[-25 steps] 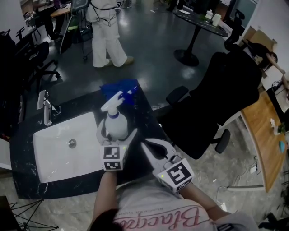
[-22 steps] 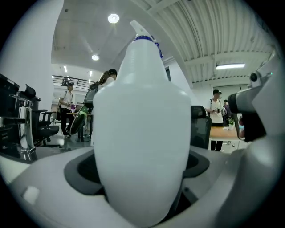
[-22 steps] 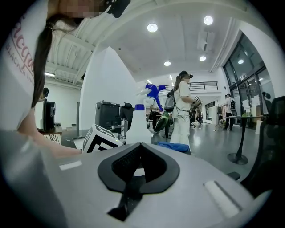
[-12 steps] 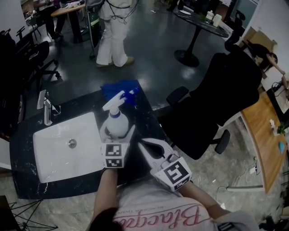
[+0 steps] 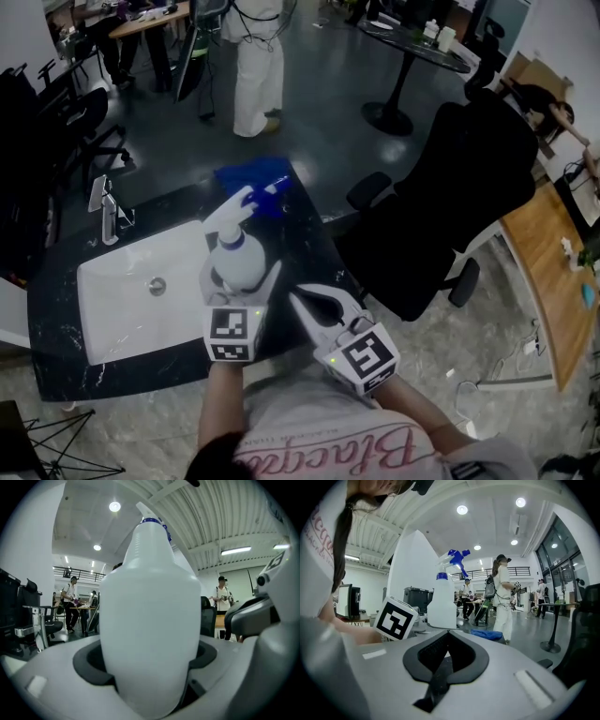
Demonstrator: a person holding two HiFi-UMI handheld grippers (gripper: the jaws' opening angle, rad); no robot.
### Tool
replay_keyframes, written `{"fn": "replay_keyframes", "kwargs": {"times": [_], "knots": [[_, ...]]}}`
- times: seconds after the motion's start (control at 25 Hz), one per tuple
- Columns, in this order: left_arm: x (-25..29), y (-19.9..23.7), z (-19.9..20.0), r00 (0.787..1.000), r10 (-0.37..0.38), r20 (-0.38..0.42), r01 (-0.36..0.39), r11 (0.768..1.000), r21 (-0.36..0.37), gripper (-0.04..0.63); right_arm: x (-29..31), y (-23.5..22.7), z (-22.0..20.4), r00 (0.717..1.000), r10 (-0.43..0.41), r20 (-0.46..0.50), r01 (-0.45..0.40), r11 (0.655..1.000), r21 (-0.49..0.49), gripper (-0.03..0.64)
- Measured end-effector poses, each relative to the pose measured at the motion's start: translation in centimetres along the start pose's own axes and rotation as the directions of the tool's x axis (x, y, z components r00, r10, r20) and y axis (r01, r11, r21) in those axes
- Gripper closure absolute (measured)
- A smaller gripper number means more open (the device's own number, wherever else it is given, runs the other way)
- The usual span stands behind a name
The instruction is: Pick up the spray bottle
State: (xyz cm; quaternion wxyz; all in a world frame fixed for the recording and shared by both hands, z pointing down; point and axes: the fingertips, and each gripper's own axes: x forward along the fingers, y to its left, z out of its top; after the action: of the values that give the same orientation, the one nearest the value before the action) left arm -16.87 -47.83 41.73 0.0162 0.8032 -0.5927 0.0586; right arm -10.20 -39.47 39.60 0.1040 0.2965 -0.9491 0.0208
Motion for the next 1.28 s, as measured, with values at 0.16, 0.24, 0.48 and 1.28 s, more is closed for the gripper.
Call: {"fn": "replay_keyframes", "kwargs": {"times": [0.16,0.24,0.48,1.28], "knots": [[-2.6,-0.9,1.9,1.0,-0.007,0.014,0.007,1.0,0.031,0.178,-0.9,1.1,0.4,1.0,-0.009,0.022,0.009,1.0,0.006,0.615],[-3.8,-1.6,2.6,1.0,-0.017,0.02,0.017,0.999,0.038,0.177,-1.3,1.5,0.9,0.999,-0.022,0.045,0.021,1.0,0.009,0.615],[-6.7,-3.3,3.8,0.998,-0.041,0.042,0.038,0.997,0.063,0.176,-2.5,2.7,2.4,0.993,-0.054,0.103,0.053,0.999,0.011,0.615],[-12.0,-5.5,5.6,0.994,-0.044,0.101,0.039,0.998,0.052,0.176,-5.2,5.2,2.7,0.989,-0.094,0.112,0.096,0.995,-0.008,0.615]]}}
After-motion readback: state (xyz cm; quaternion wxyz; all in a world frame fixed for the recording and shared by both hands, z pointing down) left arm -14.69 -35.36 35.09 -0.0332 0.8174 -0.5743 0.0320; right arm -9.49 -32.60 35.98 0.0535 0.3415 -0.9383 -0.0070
